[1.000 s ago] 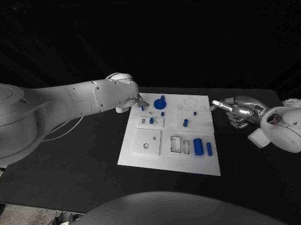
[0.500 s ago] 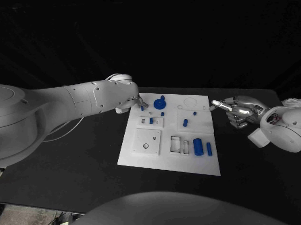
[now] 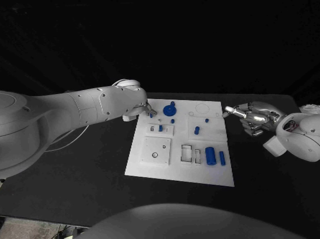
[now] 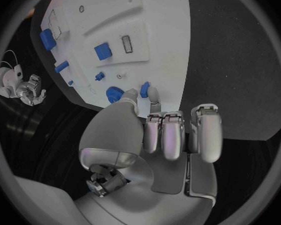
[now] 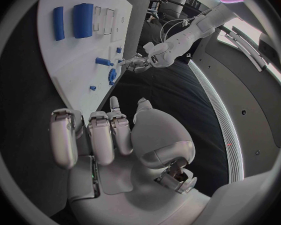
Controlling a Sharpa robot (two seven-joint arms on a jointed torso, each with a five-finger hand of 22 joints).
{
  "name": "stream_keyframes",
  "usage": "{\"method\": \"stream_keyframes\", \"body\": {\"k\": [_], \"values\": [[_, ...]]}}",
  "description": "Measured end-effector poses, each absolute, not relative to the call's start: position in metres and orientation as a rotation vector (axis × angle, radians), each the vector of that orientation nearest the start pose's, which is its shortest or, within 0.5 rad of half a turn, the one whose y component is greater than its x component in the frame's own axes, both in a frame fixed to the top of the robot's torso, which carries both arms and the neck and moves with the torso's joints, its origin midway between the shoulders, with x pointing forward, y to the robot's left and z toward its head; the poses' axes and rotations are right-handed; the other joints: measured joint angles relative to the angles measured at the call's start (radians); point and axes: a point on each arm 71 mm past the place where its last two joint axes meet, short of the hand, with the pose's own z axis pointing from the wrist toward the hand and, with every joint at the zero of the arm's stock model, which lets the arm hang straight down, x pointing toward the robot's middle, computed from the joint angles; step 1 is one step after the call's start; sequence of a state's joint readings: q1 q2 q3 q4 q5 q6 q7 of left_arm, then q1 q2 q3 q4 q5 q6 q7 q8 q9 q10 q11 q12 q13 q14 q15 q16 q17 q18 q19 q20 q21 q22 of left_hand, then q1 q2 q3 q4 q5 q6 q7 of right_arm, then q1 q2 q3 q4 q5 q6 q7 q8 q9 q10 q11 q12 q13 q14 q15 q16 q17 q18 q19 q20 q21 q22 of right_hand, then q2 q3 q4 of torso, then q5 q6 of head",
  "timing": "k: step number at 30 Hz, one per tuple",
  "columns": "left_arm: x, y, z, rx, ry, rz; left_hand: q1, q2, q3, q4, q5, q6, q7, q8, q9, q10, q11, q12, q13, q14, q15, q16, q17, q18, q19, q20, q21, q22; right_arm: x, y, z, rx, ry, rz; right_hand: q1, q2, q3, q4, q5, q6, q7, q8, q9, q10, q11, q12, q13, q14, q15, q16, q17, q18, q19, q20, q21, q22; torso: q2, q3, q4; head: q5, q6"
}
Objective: Assemble the parts on the task board
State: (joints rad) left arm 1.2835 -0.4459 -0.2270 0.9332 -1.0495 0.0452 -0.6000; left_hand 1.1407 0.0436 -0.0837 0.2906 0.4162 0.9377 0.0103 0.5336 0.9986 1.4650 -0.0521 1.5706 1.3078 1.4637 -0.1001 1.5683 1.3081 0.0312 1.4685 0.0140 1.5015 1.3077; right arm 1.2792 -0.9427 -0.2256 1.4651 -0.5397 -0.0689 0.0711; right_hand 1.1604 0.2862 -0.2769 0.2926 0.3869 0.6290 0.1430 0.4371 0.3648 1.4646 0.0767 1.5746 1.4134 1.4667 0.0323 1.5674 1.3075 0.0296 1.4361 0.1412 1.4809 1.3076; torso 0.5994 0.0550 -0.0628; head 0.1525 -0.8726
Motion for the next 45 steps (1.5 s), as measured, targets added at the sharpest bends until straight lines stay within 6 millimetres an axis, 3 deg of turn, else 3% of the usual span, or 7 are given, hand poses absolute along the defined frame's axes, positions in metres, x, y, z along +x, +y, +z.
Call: {"method": "stream_keyframes", "body": {"k": [25, 33, 38, 45], "values": [[0.564, 0.205, -0.259, -0.347, 2.247, -0.033, 0.069, 0.02, 0.047, -0.003, 0.153, -0.011, -0.004, 0.0, 0.01, 0.0, 0.0, 0.0, 0.0, 0.0, 0.0, 0.0, 0.0, 0.0, 0.0, 0.0, -0.005, 0.0, 0.474, -0.267, -0.228, 0.642, 2.024, 1.07, 0.0, 0.0, 0.003, -0.003, 0.004, 0.002, 0.002, 0.0, -0.001, 0.0, 0.0, 0.0, 0.0, 0.0, 0.0, 0.0, 0.0, 0.0, 0.0, 0.0, 0.0, 0.0, 0.0, 0.0001, 0.0002, -0.001, 0.0], [0.564, 0.205, -0.259, -0.354, 2.25, -0.044, 0.098, 0.016, 0.074, -0.003, 0.164, -0.011, -0.004, 0.0, 0.014, 0.004, -0.004, 0.0, 0.0, 0.0, 0.0, 0.0, 0.0, 0.0, 0.0, 0.0, -0.008, 0.0, 0.474, -0.268, -0.228, 0.642, 2.025, 1.069, 0.0, 0.0, 0.003, -0.003, 0.004, 0.002, 0.002, 0.0, -0.001, 0.0, 0.0, 0.0, 0.0, 0.0, 0.0, 0.0, 0.0, 0.0, 0.0, 0.0, 0.0, 0.0, 0.0, 0.0001, 0.0002, 0.0, 0.0], [0.563, 0.206, -0.259, -0.358, 2.25, -0.049, 0.131, 0.001, 0.116, -0.003, 0.106, -0.013, -0.002, -0.001, 0.019, 0.0, -0.007, 0.0, 0.0, 0.004, -0.004, 0.0, 0.0, 0.0, -0.004, -0.004, -0.008, 0.0, 0.474, -0.268, -0.228, 0.643, 2.024, 1.068, 0.0, 0.0, 0.003, -0.003, 0.01, 0.002, 0.002, 0.0, -0.001, 0.0, 0.0, 0.0, 0.0, 0.0, 0.0, 0.0, 0.001, 0.0, 0.0, 0.0, 0.0, 0.0, 0.0, 0.0001, 0.0003, 0.0, 0.0], [0.554, 0.212, -0.259, -0.35, 2.246, -0.07, 0.144, -0.007, 0.13, -0.003, 0.095, -0.011, -0.004, 0.003, 0.021, 0.0, -0.007, 0.0, 0.0, 0.004, -0.004, 0.0, -0.001, 0.0, -0.004, -0.004, -0.008, 0.0, 0.474, -0.27, -0.228, 0.646, 2.023, 1.065, 0.0, 0.0, 0.003, -0.003, 0.01, 0.002, 0.002, 0.0, -0.001, 0.0, 0.0, 0.0, 0.0, 0.0, 0.0, 0.0, 0.001, 0.0, 0.0, 0.0, 0.0, 0.0, -0.001, 0.0001, 0.0004, -0.003, 0.0]]}}
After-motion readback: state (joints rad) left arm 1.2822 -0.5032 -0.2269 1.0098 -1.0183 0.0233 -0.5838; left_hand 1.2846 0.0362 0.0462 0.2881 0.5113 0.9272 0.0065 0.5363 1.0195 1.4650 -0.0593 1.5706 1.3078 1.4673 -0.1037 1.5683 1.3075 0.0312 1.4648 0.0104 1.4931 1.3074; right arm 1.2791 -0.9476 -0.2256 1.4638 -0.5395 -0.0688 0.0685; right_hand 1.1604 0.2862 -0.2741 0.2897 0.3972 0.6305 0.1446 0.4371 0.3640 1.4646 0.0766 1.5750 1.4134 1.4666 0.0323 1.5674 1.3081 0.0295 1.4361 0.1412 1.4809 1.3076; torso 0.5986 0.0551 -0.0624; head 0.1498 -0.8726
